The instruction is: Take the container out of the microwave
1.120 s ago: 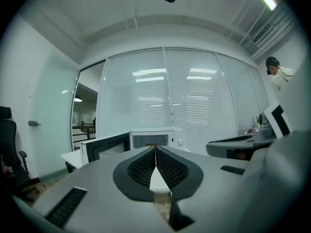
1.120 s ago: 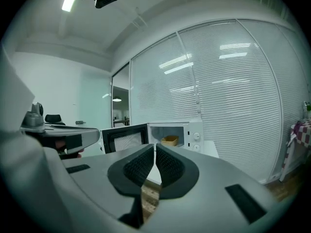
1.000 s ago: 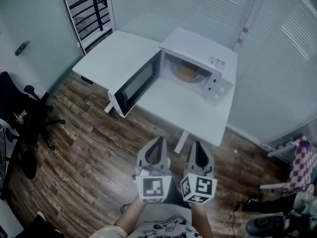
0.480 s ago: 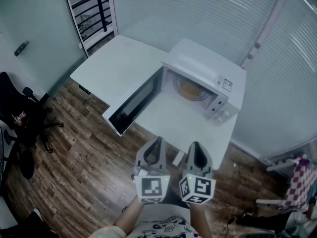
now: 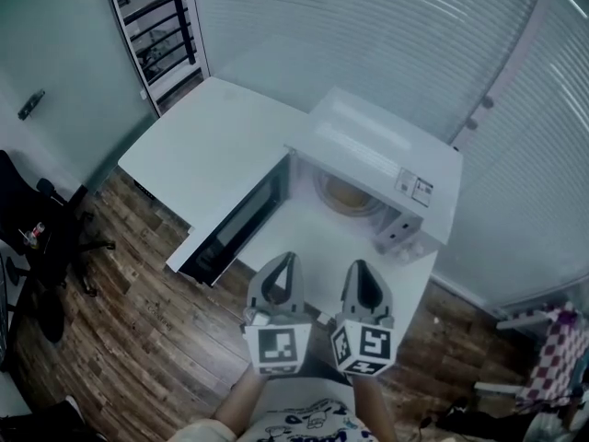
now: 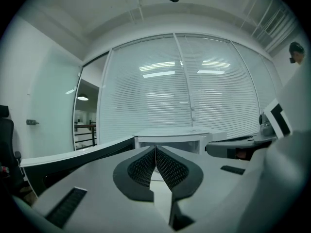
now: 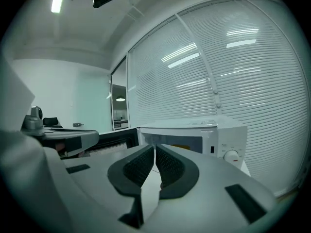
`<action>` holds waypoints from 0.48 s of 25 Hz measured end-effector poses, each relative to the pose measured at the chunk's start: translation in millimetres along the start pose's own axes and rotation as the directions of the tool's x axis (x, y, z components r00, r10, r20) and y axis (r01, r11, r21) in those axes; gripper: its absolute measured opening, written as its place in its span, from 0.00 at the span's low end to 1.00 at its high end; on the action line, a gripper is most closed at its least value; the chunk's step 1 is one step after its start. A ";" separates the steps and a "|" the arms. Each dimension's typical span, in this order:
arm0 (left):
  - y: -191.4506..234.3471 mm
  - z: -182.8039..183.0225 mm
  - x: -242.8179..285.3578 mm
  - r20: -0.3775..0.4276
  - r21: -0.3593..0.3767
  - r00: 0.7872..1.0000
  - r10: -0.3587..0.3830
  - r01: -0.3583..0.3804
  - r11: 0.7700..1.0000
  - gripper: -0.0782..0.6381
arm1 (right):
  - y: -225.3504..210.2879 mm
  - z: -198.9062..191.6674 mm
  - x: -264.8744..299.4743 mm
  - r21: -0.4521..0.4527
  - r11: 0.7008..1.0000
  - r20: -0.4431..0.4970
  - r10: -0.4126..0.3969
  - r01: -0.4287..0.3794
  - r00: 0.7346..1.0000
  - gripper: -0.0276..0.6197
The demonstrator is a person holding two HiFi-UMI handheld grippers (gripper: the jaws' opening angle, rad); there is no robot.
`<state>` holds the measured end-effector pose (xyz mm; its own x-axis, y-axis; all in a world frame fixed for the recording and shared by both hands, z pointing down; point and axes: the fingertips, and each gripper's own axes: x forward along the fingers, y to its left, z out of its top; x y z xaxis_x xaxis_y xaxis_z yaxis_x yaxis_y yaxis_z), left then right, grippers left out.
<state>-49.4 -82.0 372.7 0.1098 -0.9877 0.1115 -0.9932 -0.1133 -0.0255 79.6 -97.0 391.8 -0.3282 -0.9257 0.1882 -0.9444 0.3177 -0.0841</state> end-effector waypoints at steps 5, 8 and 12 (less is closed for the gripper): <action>-2.1 1.2 32.3 -0.005 0.006 1.000 -0.001 0.001 1.000 0.17 | -10.9 1.0 27.7 0.009 1.000 -0.016 0.013 -0.013 1.000 0.08; -5.5 -2.1 45.1 -0.018 0.006 1.000 -0.005 0.005 1.000 0.17 | -20.5 -0.2 38.4 0.016 1.000 -0.027 0.006 -0.006 1.000 0.08; -6.4 -5.3 54.6 -0.037 -0.008 0.999 -0.013 0.012 1.000 0.17 | -29.8 -3.0 46.5 0.041 0.999 -0.043 -0.009 0.011 0.999 0.08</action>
<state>-37.2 -134.6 384.2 0.1208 -0.9815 0.1483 -0.9921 -0.1246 -0.0167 92.5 -148.9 406.0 -0.3203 -0.9187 0.2311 -0.9463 0.2993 -0.1220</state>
